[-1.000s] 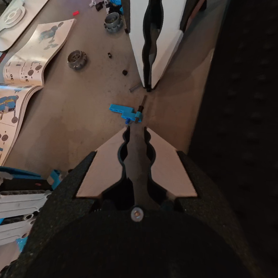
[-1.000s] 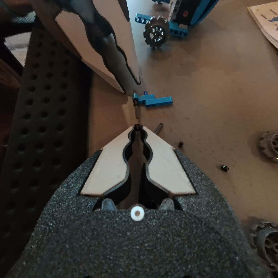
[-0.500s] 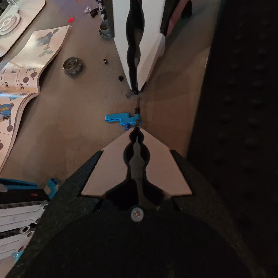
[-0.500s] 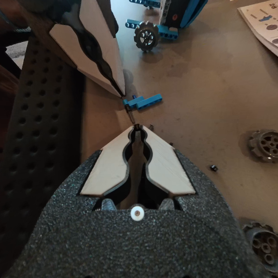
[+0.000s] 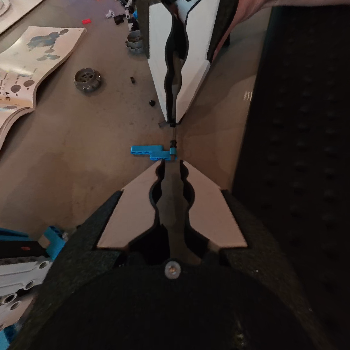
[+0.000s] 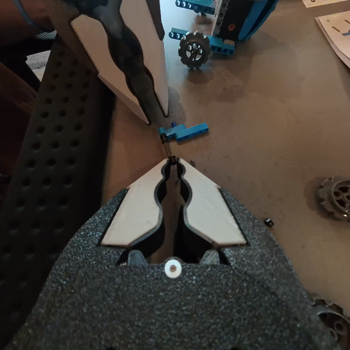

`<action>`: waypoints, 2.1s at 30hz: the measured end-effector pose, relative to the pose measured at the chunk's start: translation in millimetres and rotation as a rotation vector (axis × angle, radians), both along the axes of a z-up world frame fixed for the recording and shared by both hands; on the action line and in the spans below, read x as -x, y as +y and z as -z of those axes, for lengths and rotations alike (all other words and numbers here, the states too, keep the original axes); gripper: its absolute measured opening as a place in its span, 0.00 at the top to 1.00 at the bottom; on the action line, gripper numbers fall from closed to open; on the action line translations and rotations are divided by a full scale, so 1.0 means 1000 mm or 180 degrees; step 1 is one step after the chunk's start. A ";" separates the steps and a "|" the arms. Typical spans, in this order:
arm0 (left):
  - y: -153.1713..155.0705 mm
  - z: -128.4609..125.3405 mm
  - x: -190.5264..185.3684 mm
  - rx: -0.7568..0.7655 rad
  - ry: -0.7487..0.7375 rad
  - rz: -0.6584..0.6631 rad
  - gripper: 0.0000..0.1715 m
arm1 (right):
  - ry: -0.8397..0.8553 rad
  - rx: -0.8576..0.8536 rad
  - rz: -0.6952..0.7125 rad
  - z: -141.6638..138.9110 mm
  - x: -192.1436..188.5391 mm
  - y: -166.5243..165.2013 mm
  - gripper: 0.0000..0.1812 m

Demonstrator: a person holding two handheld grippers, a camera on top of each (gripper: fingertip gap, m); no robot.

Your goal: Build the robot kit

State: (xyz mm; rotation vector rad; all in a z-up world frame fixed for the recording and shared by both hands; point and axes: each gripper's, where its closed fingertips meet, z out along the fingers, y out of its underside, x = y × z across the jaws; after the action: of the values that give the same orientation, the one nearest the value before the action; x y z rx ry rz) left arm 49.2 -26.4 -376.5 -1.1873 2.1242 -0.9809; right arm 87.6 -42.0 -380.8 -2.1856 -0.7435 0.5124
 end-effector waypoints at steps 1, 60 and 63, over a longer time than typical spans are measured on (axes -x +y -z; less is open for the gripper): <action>-0.001 0.001 0.000 -0.0001 0.0019 0.0019 0.91 | 0.0011 0.0004 -0.0011 0.000 0.000 0.000 0.96; -0.004 0.005 -0.004 -0.0070 0.0065 0.0046 0.99 | 0.0333 0.0241 -0.0070 0.003 0.005 -0.004 0.96; -0.003 0.004 -0.005 -0.0060 0.0059 0.0026 0.99 | 0.0219 0.0179 -0.0116 0.004 0.007 -0.004 0.96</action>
State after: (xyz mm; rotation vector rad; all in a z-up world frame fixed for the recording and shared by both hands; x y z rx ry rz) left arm 54.1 -29.4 -380.9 -1.1839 2.1496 -0.9549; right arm 81.0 -46.3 -385.0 -2.1980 -0.7410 0.6311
